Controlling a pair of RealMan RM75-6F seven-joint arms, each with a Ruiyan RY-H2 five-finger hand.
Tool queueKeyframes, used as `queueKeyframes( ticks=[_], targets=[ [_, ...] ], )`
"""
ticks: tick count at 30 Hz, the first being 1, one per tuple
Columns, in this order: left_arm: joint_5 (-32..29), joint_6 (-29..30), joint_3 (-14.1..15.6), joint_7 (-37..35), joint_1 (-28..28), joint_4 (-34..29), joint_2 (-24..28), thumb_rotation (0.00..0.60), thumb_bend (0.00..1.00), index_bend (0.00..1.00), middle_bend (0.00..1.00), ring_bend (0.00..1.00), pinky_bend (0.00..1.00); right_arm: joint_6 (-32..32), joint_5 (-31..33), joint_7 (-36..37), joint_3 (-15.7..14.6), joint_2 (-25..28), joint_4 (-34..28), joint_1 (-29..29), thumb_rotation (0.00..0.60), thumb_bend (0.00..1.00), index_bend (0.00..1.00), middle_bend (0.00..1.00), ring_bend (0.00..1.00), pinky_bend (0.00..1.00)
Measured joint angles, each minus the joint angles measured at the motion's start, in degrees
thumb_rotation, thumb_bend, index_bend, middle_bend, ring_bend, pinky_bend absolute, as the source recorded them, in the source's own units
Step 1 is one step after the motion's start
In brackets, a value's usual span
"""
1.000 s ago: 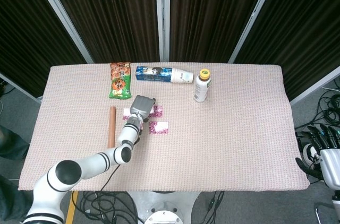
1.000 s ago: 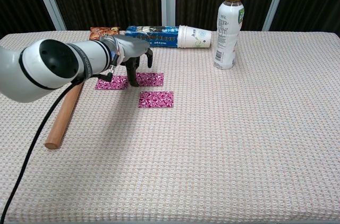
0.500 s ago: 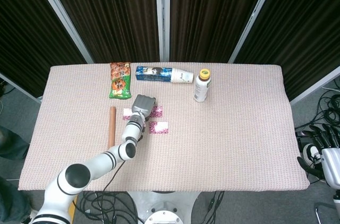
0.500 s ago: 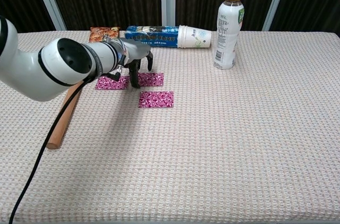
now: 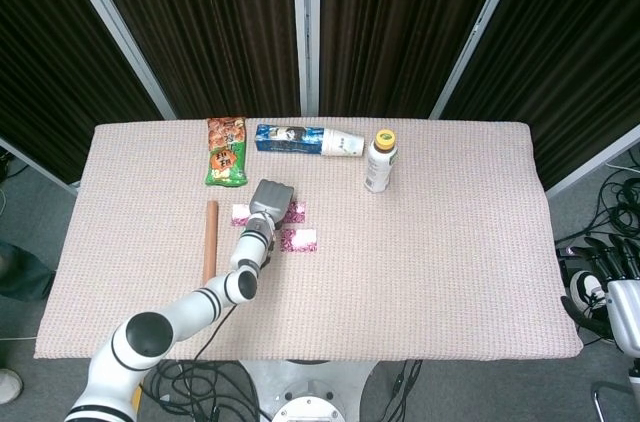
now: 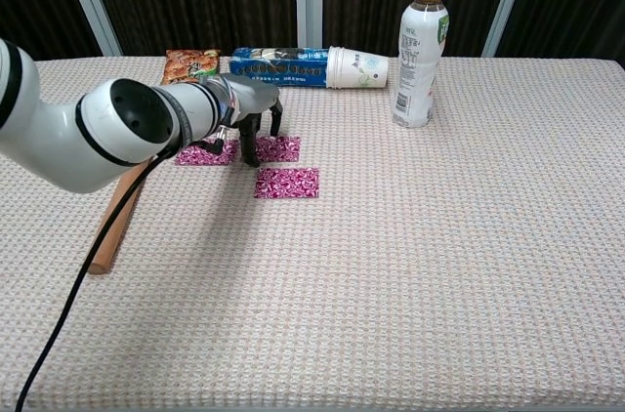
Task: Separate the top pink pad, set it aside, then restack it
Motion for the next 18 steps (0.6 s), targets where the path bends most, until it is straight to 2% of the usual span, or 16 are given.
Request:
queueKeyframes(
  ticks=[9, 18],
  targets=[
    [3.7, 2.3, -0.8, -1.5, 0.8, -2.9, 0.7, 0.6, 0.25, 0.49, 0.91, 0.89, 0.99, 0.1, 0.0, 0.4, 0.0, -0.1, 0.3, -0.1, 0.528, 0.17, 0.21, 0.13, 0.0, 0.0],
    [3.7, 6.5, -1.6, -0.7, 2.1, -13.4, 5.4, 0.6, 0.25, 0.48, 0.91, 0.89, 0.98, 0.6, -0.7, 1.3, -0.1, -0.3, 0.8, -0.2, 0.528, 0.17, 0.21, 0.13, 0.0, 0.0]
  ],
)
